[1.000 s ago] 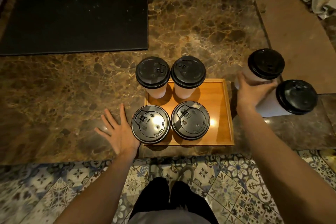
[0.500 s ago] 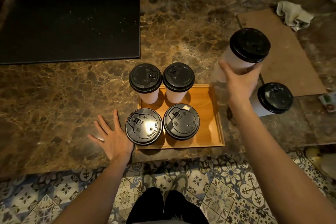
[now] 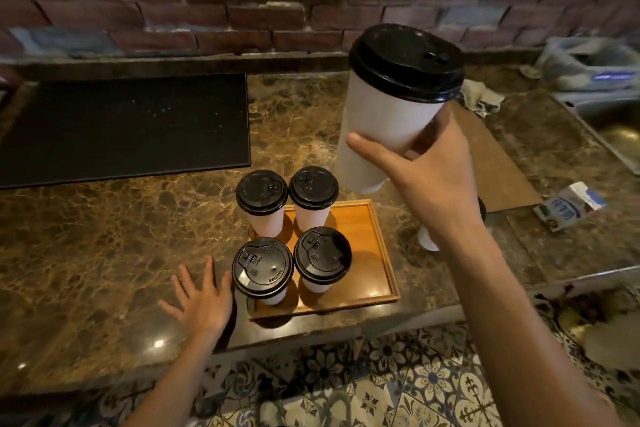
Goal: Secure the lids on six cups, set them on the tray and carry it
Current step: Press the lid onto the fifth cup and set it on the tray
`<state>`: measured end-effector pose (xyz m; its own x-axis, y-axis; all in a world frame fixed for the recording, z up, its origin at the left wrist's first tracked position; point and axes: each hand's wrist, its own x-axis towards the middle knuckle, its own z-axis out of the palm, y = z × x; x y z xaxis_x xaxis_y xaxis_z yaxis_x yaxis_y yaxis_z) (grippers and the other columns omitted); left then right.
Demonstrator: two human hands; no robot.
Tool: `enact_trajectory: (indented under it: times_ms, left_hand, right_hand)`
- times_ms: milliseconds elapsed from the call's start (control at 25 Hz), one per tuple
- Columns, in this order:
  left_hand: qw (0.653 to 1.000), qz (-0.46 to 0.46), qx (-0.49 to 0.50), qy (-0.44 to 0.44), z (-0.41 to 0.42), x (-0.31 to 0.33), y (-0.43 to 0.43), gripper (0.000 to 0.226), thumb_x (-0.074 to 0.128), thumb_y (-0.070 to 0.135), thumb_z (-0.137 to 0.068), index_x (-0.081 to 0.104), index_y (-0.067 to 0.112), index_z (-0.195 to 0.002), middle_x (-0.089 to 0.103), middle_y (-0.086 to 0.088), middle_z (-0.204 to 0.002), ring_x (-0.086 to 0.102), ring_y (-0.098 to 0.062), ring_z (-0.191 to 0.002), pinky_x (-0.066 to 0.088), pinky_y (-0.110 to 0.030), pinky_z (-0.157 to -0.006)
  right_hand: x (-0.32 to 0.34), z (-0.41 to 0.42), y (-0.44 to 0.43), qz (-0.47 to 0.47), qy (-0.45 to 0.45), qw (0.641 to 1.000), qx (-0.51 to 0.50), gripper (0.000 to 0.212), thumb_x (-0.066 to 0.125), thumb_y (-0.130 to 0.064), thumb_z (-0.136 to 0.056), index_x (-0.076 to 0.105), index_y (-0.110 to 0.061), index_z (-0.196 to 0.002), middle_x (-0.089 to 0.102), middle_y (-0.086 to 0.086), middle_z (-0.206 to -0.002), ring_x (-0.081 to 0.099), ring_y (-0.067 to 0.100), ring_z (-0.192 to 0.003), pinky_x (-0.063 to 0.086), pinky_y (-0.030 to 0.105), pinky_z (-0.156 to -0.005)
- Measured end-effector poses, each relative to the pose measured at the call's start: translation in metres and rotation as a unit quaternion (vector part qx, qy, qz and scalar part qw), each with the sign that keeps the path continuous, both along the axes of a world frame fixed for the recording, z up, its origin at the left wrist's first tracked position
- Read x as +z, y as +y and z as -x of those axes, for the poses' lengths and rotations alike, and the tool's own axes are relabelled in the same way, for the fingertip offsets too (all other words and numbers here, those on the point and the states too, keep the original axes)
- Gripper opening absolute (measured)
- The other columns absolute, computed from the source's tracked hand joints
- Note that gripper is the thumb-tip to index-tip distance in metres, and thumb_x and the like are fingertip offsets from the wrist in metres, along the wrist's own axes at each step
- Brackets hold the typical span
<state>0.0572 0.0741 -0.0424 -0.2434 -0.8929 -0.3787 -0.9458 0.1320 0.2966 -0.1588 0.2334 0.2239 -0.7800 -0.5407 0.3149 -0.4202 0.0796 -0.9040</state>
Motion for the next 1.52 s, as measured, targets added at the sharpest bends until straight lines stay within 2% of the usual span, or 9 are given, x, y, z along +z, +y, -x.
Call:
enact_trajectory:
  times_ms: [240, 400, 560, 720, 960, 1080, 1240, 1440, 1520]
  left_hand:
    - [0.909, -0.027, 0.101, 0.403, -0.014, 0.111, -0.001, 0.040, 0.040, 0.035, -0.101, 0.044, 0.024, -0.139, 0.040, -0.002, -0.147, 0.037, -0.016, -0.132, 0.032, -0.036, -0.106]
    - [0.823, -0.052, -0.123, 0.552, -0.014, 0.207, 0.028, 0.057, 0.062, 0.043, -0.082, 0.041, 0.042, -0.135, 0.045, 0.020, -0.139, 0.043, 0.003, -0.127, 0.039, -0.016, -0.100]
    - [0.793, -0.096, -0.301, 0.521, 0.000, 0.247, 0.067, 0.097, 0.078, 0.040, -0.067, 0.020, 0.046, -0.144, 0.040, 0.028, -0.140, 0.040, 0.009, -0.128, 0.037, -0.007, -0.098]
    - [0.777, -0.046, -0.223, 0.587, 0.020, 0.241, 0.101, 0.098, 0.078, 0.040, -0.057, 0.031, 0.019, -0.140, 0.057, 0.011, -0.126, 0.056, -0.002, -0.115, 0.049, -0.017, -0.089]
    - [0.750, -0.015, -0.158, 0.642, 0.024, 0.235, 0.107, 0.090, 0.085, 0.035, -0.057, 0.041, 0.021, -0.134, 0.061, 0.012, -0.122, 0.060, -0.009, -0.111, 0.054, -0.024, -0.082]
    - [0.754, -0.008, -0.140, 0.641, 0.025, 0.236, 0.109, 0.092, 0.086, 0.038, -0.053, 0.042, 0.025, -0.133, 0.062, 0.011, -0.117, 0.062, -0.008, -0.105, 0.056, -0.023, -0.076]
    - [0.764, 0.013, -0.142, 0.629, 0.027, 0.247, 0.113, 0.084, 0.088, 0.038, -0.051, 0.044, 0.035, -0.123, 0.063, 0.020, -0.104, 0.064, 0.001, -0.093, 0.054, -0.016, -0.064]
    - [0.719, -0.121, -0.261, 0.633, 0.010, 0.265, 0.094, 0.068, 0.083, 0.025, -0.050, 0.056, 0.030, -0.112, 0.069, 0.014, -0.100, 0.068, -0.009, -0.092, 0.056, -0.021, -0.067]
    - [0.707, -0.116, -0.279, 0.640, 0.009, 0.270, 0.093, 0.062, 0.081, 0.022, -0.053, 0.059, 0.035, -0.109, 0.069, 0.012, -0.100, 0.068, -0.009, -0.092, 0.056, -0.021, -0.067]
  right_hand:
    - [0.023, -0.048, 0.021, -0.069, 0.015, 0.994, 0.077, 0.091, 0.073, -0.073, -0.048, 0.040, -0.043, -0.127, 0.054, -0.033, -0.114, 0.051, -0.014, -0.110, 0.051, 0.009, -0.079]
    - [0.020, -0.069, 0.027, -0.093, 0.016, 0.990, 0.106, 0.089, 0.078, -0.069, -0.049, 0.044, -0.042, -0.126, 0.058, -0.029, -0.115, 0.054, -0.011, -0.107, 0.051, 0.016, -0.078]
    - [0.020, -0.085, 0.029, -0.090, 0.003, 0.988, 0.126, 0.089, 0.078, -0.067, -0.047, 0.044, -0.044, -0.127, 0.058, -0.032, -0.111, 0.052, -0.017, -0.104, 0.046, 0.008, -0.073]
    - [0.021, -0.100, 0.033, -0.092, -0.007, 0.988, 0.127, 0.095, 0.077, -0.066, -0.046, 0.043, -0.039, -0.130, 0.056, -0.034, -0.106, 0.049, -0.023, -0.103, 0.043, 0.000, -0.069]
    - [0.076, -0.098, 0.059, -0.214, 0.101, 0.965, 0.115, 0.123, 0.045, -0.101, -0.042, 0.015, -0.046, -0.147, 0.046, -0.026, -0.140, 0.048, 0.003, -0.126, 0.049, 0.037, -0.100]
    - [0.112, -0.097, 0.043, -0.180, 0.196, 0.955, 0.128, 0.105, 0.033, -0.098, -0.060, 0.022, -0.042, -0.149, 0.045, -0.019, -0.146, 0.047, 0.010, -0.129, 0.047, 0.039, -0.098]
    - [0.121, -0.099, 0.005, -0.311, 0.328, 0.872, 0.186, 0.058, 0.036, -0.075, -0.088, 0.058, -0.031, -0.119, 0.061, -0.009, -0.109, 0.057, 0.017, -0.101, 0.049, 0.037, -0.080]
    - [0.140, -0.080, 0.016, -0.113, 0.213, 0.862, 0.445, 0.030, 0.059, -0.032, -0.093, 0.065, -0.017, -0.118, 0.064, -0.007, -0.111, 0.060, 0.003, -0.099, 0.047, 0.017, -0.077]
    - [0.141, -0.081, 0.016, -0.114, 0.227, 0.873, 0.415, 0.032, 0.056, -0.037, -0.091, 0.067, -0.021, -0.116, 0.065, -0.009, -0.109, 0.060, 0.004, -0.098, 0.048, 0.019, -0.076]
